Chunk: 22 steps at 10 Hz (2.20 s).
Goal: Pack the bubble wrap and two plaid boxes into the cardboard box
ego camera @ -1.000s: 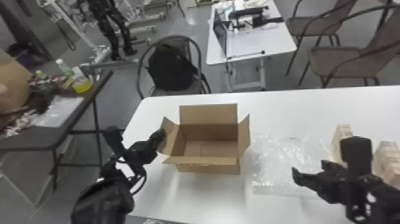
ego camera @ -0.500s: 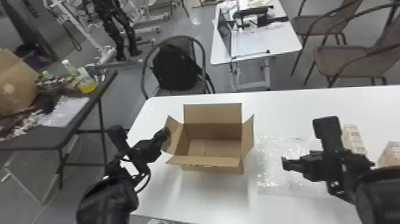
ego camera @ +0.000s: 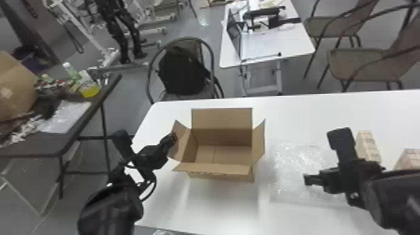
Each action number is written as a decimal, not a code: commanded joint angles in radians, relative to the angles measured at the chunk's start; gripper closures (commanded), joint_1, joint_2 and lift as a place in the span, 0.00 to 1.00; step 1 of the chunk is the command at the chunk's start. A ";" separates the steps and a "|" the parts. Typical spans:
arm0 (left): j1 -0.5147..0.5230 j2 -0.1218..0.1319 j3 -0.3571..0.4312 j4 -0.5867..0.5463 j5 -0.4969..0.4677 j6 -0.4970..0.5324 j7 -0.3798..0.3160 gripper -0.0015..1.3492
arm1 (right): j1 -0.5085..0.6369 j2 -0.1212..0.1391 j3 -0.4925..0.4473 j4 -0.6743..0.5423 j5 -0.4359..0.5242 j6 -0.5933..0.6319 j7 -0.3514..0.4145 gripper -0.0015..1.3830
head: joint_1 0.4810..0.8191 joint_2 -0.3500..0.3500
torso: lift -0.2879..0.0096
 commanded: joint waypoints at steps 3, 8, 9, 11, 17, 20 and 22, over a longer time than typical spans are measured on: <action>-0.003 -0.003 -0.001 0.000 0.002 -0.002 0.000 0.90 | 0.004 0.001 0.016 -0.013 -0.002 -0.009 0.020 0.77 | 0.63 0.98 | 0.80; 0.006 -0.012 0.017 0.000 0.008 -0.019 0.002 0.90 | 0.099 -0.009 0.027 -0.260 -0.038 -0.053 0.053 0.78 | 0.63 1.00 | 0.80; 0.009 -0.014 0.022 0.000 0.013 -0.021 0.003 0.90 | 0.141 -0.026 0.024 -0.396 -0.015 -0.038 0.047 0.78 | 0.63 1.00 | 0.80; 0.015 -0.018 0.025 -0.002 0.019 -0.025 0.005 0.90 | 0.220 -0.049 -0.030 -0.616 -0.009 -0.004 0.035 0.78 | 0.63 1.00 | 0.80; 0.018 -0.052 0.035 -0.009 0.024 -0.034 0.043 0.90 | 0.099 -0.060 -0.002 -0.712 -0.206 -0.033 0.153 0.78 | 0.63 1.00 | 0.80; 0.029 -0.104 0.026 -0.037 0.022 -0.073 0.112 0.90 | -0.023 -0.025 0.064 -0.476 -0.308 -0.059 0.281 0.78 | 0.60 1.00 | 0.80; 0.038 -0.104 0.022 -0.043 0.030 -0.081 0.138 0.90 | -0.094 0.001 0.087 -0.286 -0.284 -0.118 0.416 0.78 | 0.60 1.00 | 0.80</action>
